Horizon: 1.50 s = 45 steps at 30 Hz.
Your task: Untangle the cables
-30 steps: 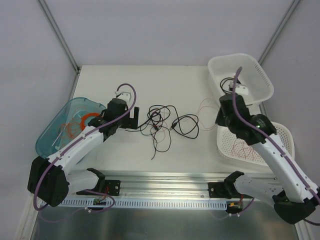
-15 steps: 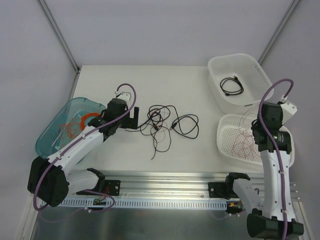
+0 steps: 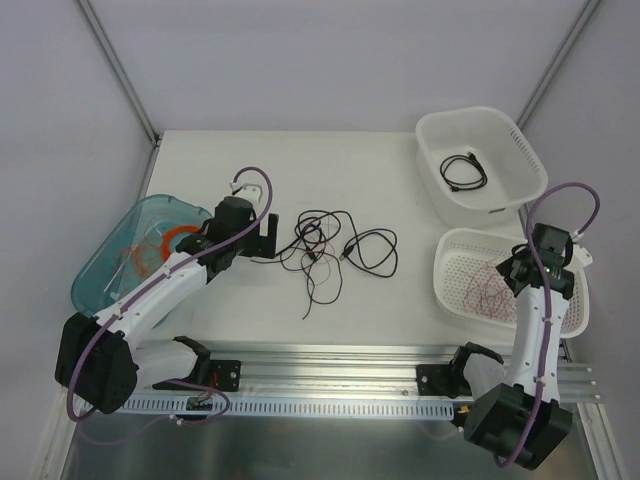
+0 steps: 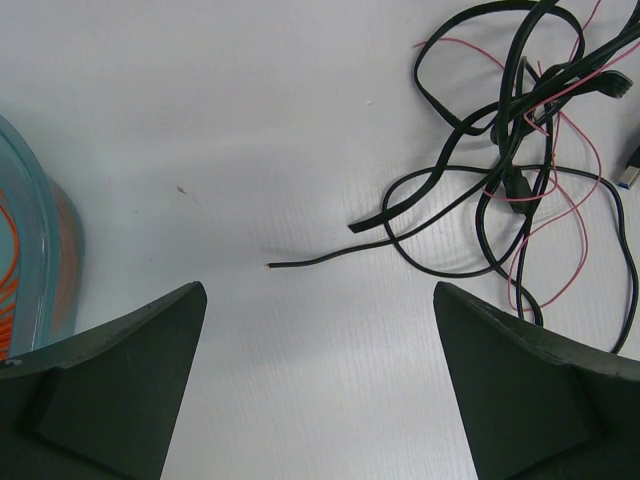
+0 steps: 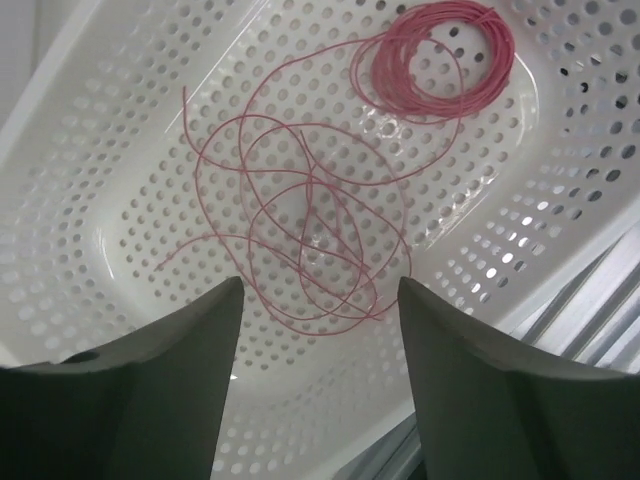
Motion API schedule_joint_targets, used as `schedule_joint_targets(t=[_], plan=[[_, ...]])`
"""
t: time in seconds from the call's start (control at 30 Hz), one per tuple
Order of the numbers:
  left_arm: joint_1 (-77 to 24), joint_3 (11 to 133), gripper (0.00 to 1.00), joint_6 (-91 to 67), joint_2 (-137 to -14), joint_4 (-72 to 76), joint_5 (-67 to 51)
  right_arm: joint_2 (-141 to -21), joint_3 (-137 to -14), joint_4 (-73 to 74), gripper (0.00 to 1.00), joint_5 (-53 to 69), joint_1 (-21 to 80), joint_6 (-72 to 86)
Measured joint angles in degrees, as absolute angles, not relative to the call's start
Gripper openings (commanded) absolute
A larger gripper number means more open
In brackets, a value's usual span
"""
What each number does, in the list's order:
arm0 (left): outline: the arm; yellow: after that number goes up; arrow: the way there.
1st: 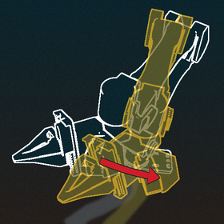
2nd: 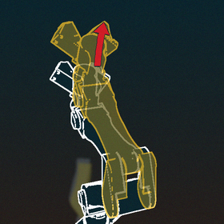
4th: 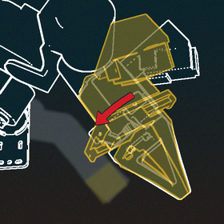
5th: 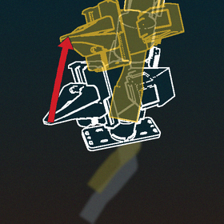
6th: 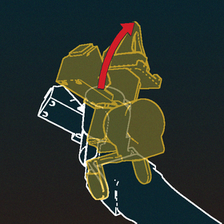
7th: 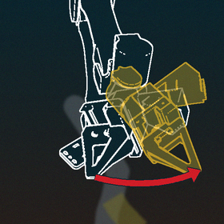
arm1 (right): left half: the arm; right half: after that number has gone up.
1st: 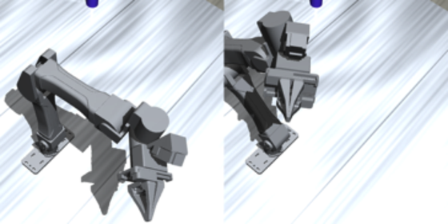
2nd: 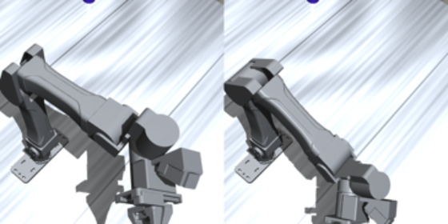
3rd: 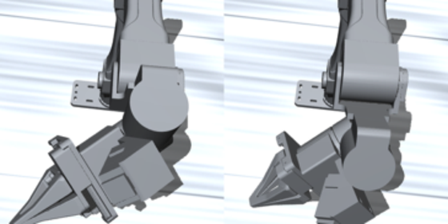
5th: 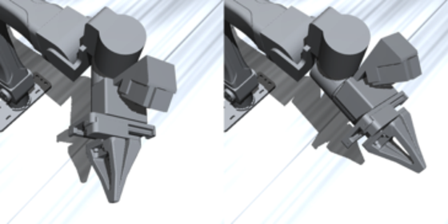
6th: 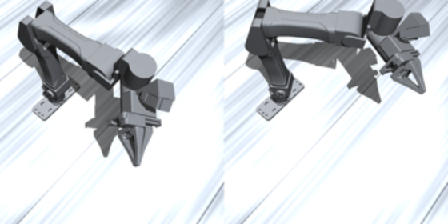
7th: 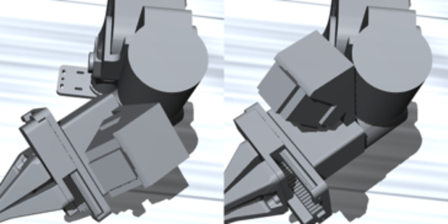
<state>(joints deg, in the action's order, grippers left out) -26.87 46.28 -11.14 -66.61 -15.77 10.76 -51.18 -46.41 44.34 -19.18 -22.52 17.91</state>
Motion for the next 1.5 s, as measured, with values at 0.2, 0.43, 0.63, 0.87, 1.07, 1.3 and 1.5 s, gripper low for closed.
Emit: schedule_joint_targets(t=[0.2,0.43,0.63,0.87,1.07,1.3,1.5], plan=[[-26.9,46.3,0.99,-11.1,-66.6,-15.7,10.7,-50.5,-48.5,43.9,0.91,-15.4,-18.9,14.9],[-26.9,46.3,0.99,-11.1,-66.6,-15.8,10.7,-52.5,-54.1,39.2,0.82,-7.9,0.6,9.2],[-26.9,46.3,0.99,-11.1,-66.6,-15.7,10.7,-63.3,-58.3,32.6,0.8,-1.0,20.8,5.3],[-26.9,46.3,0.99,-11.1,-66.6,-15.8,10.7,-81.1,-64.0,25.7,0.75,3.4,37.3,1.7],[-26.9,46.3,0.99,-11.1,-66.6,-15.7,10.8,-94.0,-67.8,21.9,0.72,5.6,41.8,1.0],[-25.6,46.3,0.99,-11.3,-66.6,-15.8,12.7,-104.5,-72.7,19.9,0.69,6.2,44.6,0.1],[-20.8,46.3,0.99,-13.0,-66.6,-16.9,14.2,-108.7,-76.3,18.2,0.62,7.9,45.6,-3.0]])
